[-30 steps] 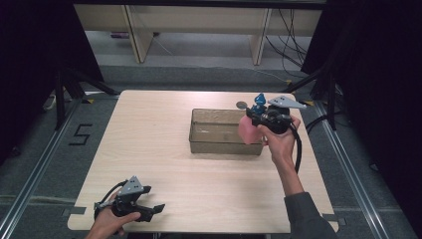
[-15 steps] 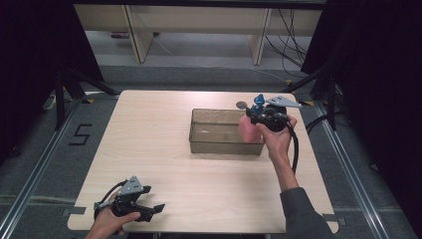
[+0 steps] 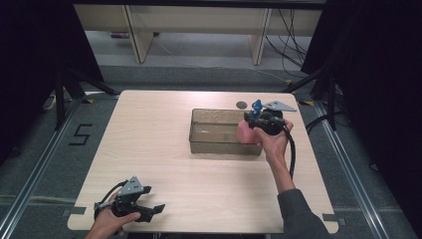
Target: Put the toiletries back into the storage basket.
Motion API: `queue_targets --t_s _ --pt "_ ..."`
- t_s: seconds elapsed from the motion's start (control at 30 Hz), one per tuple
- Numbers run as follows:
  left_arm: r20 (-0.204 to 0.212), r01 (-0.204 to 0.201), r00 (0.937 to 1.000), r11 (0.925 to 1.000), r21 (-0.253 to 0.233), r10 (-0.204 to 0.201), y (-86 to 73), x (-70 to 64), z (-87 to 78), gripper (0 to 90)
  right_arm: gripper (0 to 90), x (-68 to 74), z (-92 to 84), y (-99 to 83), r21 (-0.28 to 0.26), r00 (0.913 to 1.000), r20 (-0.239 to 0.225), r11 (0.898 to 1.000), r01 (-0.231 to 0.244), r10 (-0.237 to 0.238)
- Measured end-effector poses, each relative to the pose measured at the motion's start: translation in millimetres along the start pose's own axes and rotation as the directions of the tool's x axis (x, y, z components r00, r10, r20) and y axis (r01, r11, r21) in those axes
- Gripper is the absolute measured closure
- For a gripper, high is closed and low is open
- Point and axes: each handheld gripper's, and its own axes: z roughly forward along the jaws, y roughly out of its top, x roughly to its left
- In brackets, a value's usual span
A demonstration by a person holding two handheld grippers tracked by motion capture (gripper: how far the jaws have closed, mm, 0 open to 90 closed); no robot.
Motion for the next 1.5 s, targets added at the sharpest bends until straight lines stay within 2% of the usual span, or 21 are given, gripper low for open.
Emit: queue_targets --t_s 0.03,0.2,0.3,0.37,0.4,0.43,0.5,0.57,0.63,0.7,0.77,0.87,0.93,1.17,1.2,1.23,1.33,1.37,1.43,1.47,1.5 --pt "-0.003 -0.004 1.0000 1.0000 0.006 0.004 -0.1 -0.1 -0.9 14.9 53.1 0.3 0.3 -1.8 0.013 0.9998 0.004 1.000 -0.018 0.018" --pt "0.000 -0.006 1.0000 1.0000 0.005 0.006 0.0 -0.6 -0.7 14.9 53.1 -1.5 1.7 -5.4 0.016 1.0000 0.003 1.000 -0.003 0.003" --pt "0.003 -0.006 1.0000 1.0000 0.004 0.006 -0.1 -0.5 -0.7 14.9 53.1 0.2 1.4 -7.2 0.024 0.9997 0.016 1.000 -0.020 0.019" --pt "0.001 -0.019 0.9998 0.9997 0.016 0.019 0.5 0.4 -1.6 14.9 53.1 -2.3 2.6 -8.7 0.016 0.9999 0.010 1.000 0.014 -0.014" --pt "-0.007 -0.035 0.9994 0.9990 0.028 0.035 0.4 1.5 -2.5 14.9 53.1 -0.2 2.7 -10.5 0.027 0.9997 0.013 0.999 -0.022 0.022" --pt "0.000 -0.007 1.0000 1.0000 0.004 0.007 -0.2 -0.5 -0.9 14.9 53.1 -2.4 2.7 -10.7 0.030 0.9998 0.018 1.000 0.009 -0.010" --pt "-0.002 -0.004 1.0000 1.0000 0.006 0.004 0.1 -0.1 -0.7 14.9 53.1 -2.7 3.8 -13.0 0.020 0.9999 0.009 1.000 0.005 -0.005" --pt "-0.004 -0.009 1.0000 0.9999 0.008 0.009 0.0 -0.2 -1.0 14.9 53.1 -1.8 2.9 -14.3 0.034 0.9999 0.007 0.999 -0.010 0.010" --pt "0.000 -0.007 1.0000 1.0000 0.003 0.007 -0.1 0.0 -0.1 14.9 53.1 -3.1 3.1 -15.8 0.026 0.9999 0.009 1.000 0.009 -0.009" --pt "-0.001 -0.018 0.9998 0.9997 0.015 0.018 0.4 0.9 -0.6 14.9 53.1 -2.3 2.1 -17.1 0.033 0.9999 0.009 0.999 -0.013 0.012" --pt "0.000 -0.021 0.9998 0.9997 0.012 0.021 0.0 0.5 -0.9 14.9 53.1 -3.7 3.7 -18.4 0.027 0.9999 0.008 1.000 0.015 -0.015" --pt "0.000 -0.019 0.9998 0.9997 0.014 0.019 0.4 0.9 -0.9 14.9 53.1 -3.7 2.5 -18.6 0.039 0.9996 0.022 0.999 0.018 -0.019" --pt "-0.002 -0.008 1.0000 0.9999 0.006 0.008 -0.1 -0.4 -0.8 14.9 53.1 -1.5 2.5 -19.8 0.043 0.9998 0.017 0.999 -0.011 0.010" --pt "0.001 -0.020 0.9998 0.9997 0.013 0.020 -0.1 0.5 -0.9 14.9 53.1 -2.2 4.8 -22.9 0.042 0.9998 0.017 0.999 0.008 -0.008" --pt "0.001 -0.006 1.0000 1.0000 0.002 0.006 0.0 0.0 -0.2 14.9 53.1 -2.0 5.3 -23.8 0.033 0.9995 0.030 0.999 0.012 -0.013" --pt "0.001 -0.003 1.0000 1.0000 0.001 0.003 0.1 0.4 0.1 14.9 53.1 -2.4 5.3 -24.6 0.049 0.9999 0.011 0.999 0.006 -0.007" --pt "0.005 -0.006 1.0000 0.9999 0.014 0.006 0.1 0.4 -0.6 14.9 53.1 -3.3 6.2 -26.9 0.040 0.9987 0.034 0.999 0.037 -0.038" --pt "0.005 -0.006 1.0000 0.9999 0.014 0.006 0.1 0.4 -0.6 14.9 53.1 -1.5 5.4 -26.8 0.055 0.9996 0.025 0.998 0.014 -0.015" --pt "-0.001 -0.007 1.0000 0.9999 0.010 0.007 0.3 0.3 -0.1 14.9 53.0 -3.1 6.1 -27.3 0.048 0.9988 0.028 0.998 0.040 -0.041" --pt "0.001 -0.006 1.0000 1.0000 0.005 0.006 0.1 0.1 0.1 14.9 53.0 -0.5 5.4 -27.9 0.048 0.9994 0.026 0.999 0.020 -0.021" --pt "0.001 -0.005 1.0000 1.0000 0.002 0.005 -0.2 -0.1 0.0 14.9 52.9 -0.6 6.0 -28.4 0.048 0.9989 0.031 0.998 0.035 -0.037"
